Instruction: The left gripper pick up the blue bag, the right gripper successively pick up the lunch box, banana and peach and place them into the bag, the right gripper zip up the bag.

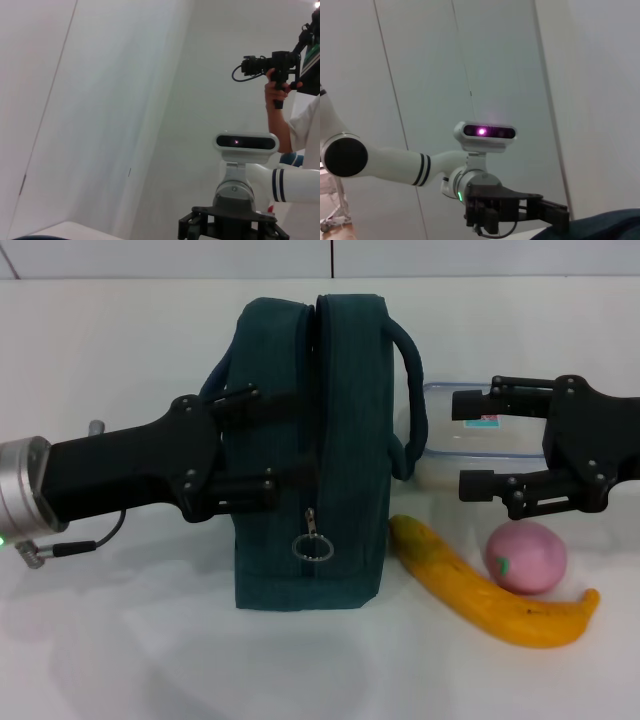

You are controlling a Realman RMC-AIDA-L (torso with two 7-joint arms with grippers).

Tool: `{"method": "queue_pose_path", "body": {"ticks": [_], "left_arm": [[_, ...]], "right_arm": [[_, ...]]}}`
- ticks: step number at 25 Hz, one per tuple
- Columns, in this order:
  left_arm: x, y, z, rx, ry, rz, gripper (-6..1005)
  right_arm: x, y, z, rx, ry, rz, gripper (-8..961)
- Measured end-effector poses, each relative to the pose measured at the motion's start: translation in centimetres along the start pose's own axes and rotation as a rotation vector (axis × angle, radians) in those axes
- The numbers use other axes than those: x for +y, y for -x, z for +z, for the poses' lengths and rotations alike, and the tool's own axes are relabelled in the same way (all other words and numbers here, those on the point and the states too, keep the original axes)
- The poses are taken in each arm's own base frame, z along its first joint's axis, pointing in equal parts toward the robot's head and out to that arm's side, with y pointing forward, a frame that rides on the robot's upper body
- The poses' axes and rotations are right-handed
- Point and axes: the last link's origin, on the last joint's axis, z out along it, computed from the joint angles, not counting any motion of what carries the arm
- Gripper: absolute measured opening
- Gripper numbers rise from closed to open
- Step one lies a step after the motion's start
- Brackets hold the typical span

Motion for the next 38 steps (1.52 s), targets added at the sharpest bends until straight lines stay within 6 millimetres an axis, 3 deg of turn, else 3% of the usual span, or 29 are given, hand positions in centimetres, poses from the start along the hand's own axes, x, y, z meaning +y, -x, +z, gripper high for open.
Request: {"method": "queue_pose_path", "body": {"ticks": [33,38], "left_arm": [[0.1,0.09,0.23,0.004,0.004,0.001,863],[0.54,-0.72,0.15,0.044,0.038,0.015,862]], "right_arm": [[0.09,-0.33,-0.09,0.003,-0.007,0.007,841],[0.11,-0.53,-0.23,-0.002,-0.013,0.002,841]]}}
